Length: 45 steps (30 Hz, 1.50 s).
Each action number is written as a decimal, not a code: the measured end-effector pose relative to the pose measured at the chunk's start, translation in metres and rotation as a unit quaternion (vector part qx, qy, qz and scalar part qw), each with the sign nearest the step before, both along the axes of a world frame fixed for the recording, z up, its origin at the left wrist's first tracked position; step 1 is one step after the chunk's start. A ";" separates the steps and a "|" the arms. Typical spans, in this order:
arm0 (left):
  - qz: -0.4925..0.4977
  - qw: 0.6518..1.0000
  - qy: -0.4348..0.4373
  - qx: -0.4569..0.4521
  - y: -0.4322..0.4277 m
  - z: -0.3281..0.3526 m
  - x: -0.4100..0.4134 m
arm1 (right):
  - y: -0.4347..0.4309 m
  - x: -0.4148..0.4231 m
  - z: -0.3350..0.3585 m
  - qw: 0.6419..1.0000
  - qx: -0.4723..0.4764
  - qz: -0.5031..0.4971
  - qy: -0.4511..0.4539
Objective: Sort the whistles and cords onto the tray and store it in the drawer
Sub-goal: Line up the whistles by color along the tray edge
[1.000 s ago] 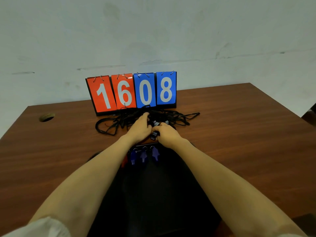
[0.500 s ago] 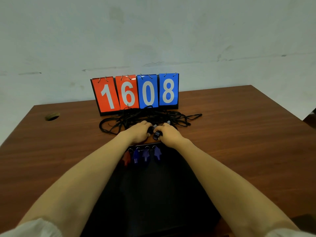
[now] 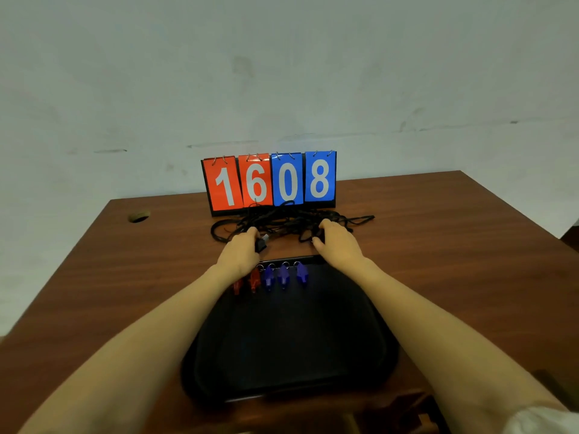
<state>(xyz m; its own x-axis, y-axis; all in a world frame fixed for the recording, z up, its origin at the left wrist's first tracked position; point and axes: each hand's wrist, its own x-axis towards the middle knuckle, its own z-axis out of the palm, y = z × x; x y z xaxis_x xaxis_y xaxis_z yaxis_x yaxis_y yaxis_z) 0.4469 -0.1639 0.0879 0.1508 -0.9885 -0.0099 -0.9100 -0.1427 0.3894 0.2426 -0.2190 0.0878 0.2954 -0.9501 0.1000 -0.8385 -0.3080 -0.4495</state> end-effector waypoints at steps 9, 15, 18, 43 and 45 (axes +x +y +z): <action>-0.065 0.991 0.112 -0.040 0.028 -0.002 -0.062 | 0.043 -0.050 0.007 0.992 0.083 -0.035 -0.085; -0.151 0.987 0.038 -0.044 0.038 -0.007 -0.097 | 0.058 -0.065 0.003 0.989 0.091 -0.056 -0.103; -0.235 0.967 -0.066 -0.070 0.040 -0.007 -0.114 | 0.061 -0.069 0.000 0.989 0.083 -0.061 -0.103; -0.298 0.941 -0.143 -0.070 0.055 -0.047 -0.106 | 0.070 -0.079 -0.020 0.963 0.113 -0.123 -0.210; -0.273 0.949 -0.149 -0.054 0.046 -0.046 -0.110 | 0.071 -0.079 -0.020 0.962 0.109 -0.130 -0.212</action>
<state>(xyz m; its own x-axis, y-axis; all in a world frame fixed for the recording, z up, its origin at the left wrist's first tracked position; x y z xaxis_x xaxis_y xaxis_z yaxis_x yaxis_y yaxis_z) 0.3369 -0.1183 0.0421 -0.4031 -0.9133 0.0591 -0.9091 0.4070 0.0887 0.1636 -0.1483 0.0679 0.0221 -0.9984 -0.0516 -0.6011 0.0280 -0.7987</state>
